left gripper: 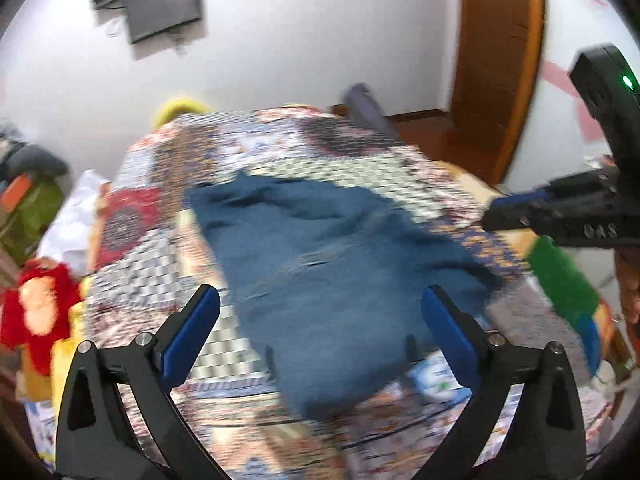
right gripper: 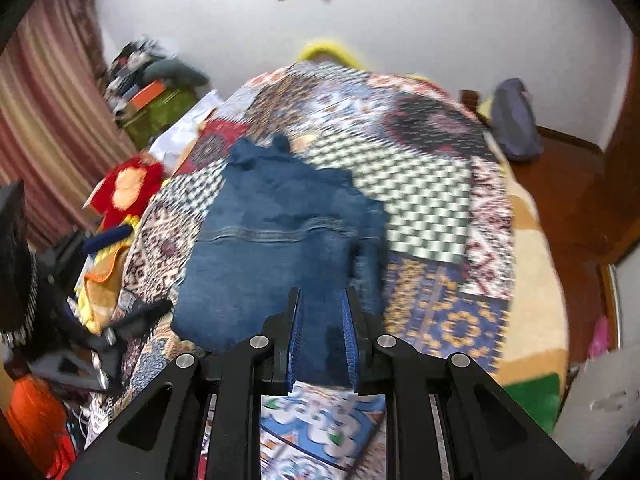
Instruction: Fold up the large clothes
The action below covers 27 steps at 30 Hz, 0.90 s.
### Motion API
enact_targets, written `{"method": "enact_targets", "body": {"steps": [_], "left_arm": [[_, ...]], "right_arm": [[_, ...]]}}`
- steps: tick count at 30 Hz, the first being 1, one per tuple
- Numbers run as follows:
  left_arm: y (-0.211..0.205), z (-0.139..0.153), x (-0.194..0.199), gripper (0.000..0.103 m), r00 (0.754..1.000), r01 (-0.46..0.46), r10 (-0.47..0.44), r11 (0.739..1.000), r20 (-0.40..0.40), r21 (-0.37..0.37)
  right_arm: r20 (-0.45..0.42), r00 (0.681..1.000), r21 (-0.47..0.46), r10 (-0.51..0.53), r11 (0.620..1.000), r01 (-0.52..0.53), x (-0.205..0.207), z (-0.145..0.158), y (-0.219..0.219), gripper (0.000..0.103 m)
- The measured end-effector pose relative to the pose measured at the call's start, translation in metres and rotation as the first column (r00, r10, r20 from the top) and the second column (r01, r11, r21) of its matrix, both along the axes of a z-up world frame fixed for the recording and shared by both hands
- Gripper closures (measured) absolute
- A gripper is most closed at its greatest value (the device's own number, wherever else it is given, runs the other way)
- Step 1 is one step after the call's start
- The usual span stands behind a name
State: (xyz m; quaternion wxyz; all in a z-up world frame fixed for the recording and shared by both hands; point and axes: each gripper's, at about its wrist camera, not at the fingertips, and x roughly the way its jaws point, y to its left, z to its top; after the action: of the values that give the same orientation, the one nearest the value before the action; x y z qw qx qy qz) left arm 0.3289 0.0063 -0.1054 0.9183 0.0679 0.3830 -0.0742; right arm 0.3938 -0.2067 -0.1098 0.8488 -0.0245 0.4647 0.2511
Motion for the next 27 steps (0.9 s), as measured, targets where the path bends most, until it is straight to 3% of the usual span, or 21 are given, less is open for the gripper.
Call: {"method": "enact_targets", "body": {"steps": [5, 8, 10, 12, 16, 19, 21, 22, 24, 26, 27], "left_arm": [[0.042, -0.034, 0.006, 0.002, 0.988, -0.123, 0.119, 0.992, -0.097, -0.036], [0.045, -0.065, 0.007, 0.002, 0.977, -0.128, 0.12, 0.991, -0.175, -0.035], [0.04, -0.081, 0.006, 0.001, 0.976, -0.103, 0.099, 0.995, -0.192, -0.008], [0.04, -0.084, 0.003, 0.0, 0.982, -0.105, 0.101, 0.994, -0.162, -0.018], [0.048, -0.088, 0.006, 0.0, 0.975, -0.128, 0.111, 0.989, -0.195, -0.08], [0.052, -0.09, 0.003, 0.0, 0.972, -0.139, 0.117, 0.985, -0.202, -0.102], [0.054, -0.09, -0.001, 0.0, 0.974, -0.148, 0.133, 0.986, -0.183, -0.072], [0.055, -0.09, -0.002, 0.0, 0.974, -0.151, 0.139, 0.987, -0.177, -0.052], [0.058, -0.091, -0.005, 0.0, 0.972, -0.163, 0.155, 0.986, -0.174, -0.03], [0.063, -0.092, -0.008, 0.0, 0.966, -0.186, 0.181, 0.983, -0.185, -0.009], [0.064, -0.093, -0.008, 0.0, 0.963, -0.192, 0.19, 0.981, -0.193, 0.011]], "right_arm": [[-0.057, 0.993, -0.122, 0.101, 0.987, -0.107, 0.009, -0.045, 0.047, 0.088], [-0.078, 0.987, -0.282, 0.142, 0.946, -0.159, 0.015, -0.085, 0.062, 0.088], [-0.076, 0.985, -0.314, 0.154, 0.934, -0.17, 0.014, -0.099, 0.059, 0.088], [-0.076, 0.985, -0.289, 0.153, 0.942, -0.168, 0.013, -0.099, 0.05, 0.088], [-0.085, 0.989, -0.275, 0.119, 0.952, -0.138, 0.011, -0.096, 0.034, 0.088], [-0.09, 0.99, -0.296, 0.11, 0.946, -0.132, 0.005, -0.099, 0.024, 0.088], [-0.072, 0.994, -0.369, 0.087, 0.923, -0.107, 0.001, -0.103, 0.018, 0.087], [-0.053, 0.996, -0.421, 0.076, 0.902, -0.091, -0.002, -0.106, 0.014, 0.081], [-0.032, 0.998, -0.434, 0.056, 0.899, -0.064, -0.004, -0.105, 0.004, 0.044], [-0.011, 1.0, -0.431, 0.027, 0.902, -0.029, -0.005, -0.1, -0.011, 0.032], [-0.011, 1.0, -0.417, 0.025, 0.908, -0.027, -0.004, -0.097, -0.016, 0.032]]}}
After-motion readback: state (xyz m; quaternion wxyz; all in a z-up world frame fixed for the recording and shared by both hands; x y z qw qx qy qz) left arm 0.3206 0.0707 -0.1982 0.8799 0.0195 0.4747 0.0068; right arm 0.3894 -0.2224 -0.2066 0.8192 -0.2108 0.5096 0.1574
